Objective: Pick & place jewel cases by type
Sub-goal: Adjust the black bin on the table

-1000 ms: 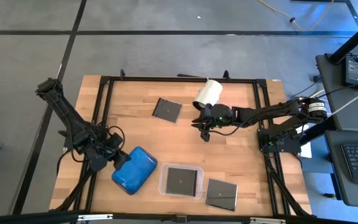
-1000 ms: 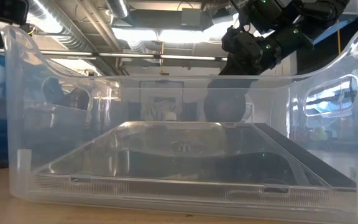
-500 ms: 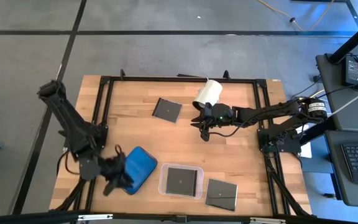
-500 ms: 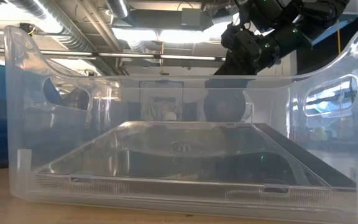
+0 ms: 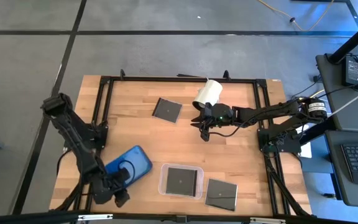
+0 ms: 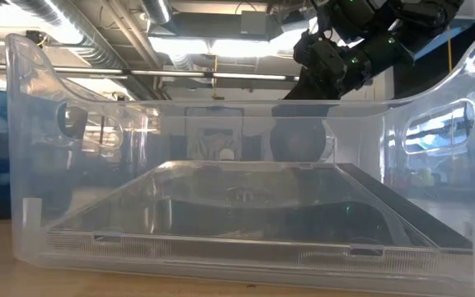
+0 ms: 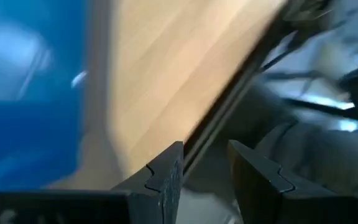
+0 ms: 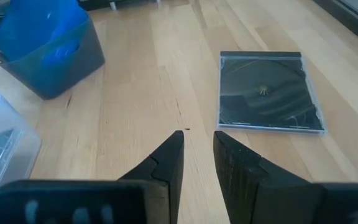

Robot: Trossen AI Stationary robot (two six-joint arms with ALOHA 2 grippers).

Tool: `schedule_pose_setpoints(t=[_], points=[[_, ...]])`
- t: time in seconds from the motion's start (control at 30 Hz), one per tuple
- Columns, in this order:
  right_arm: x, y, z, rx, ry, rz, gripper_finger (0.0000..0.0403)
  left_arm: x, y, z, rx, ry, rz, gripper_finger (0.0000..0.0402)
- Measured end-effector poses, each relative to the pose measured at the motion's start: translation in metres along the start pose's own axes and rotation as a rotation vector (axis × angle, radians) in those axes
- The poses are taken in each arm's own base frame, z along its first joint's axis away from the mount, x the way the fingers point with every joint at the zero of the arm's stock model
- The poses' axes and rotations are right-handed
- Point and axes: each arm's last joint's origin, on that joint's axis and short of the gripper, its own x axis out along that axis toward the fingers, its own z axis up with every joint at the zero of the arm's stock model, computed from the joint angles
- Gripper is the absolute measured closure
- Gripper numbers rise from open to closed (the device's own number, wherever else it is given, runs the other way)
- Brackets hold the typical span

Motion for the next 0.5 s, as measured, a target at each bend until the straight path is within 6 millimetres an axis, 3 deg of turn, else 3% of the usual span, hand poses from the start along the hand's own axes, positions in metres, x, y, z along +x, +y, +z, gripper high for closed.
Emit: schedule_pose_setpoints(t=[0.27, 0.5], points=[[0.0, 0.0, 0.0, 0.004, 0.0, 0.0, 0.0312, -0.016, 0.031, -0.004, -0.208, 0.308, 0.465, 0.0283], [0.0, 0.0, 0.0, 0.001, 0.0, 0.0, 0.0312, -0.036, 0.047, 0.002, -0.192, 0.241, 0.646, 0.0283]])
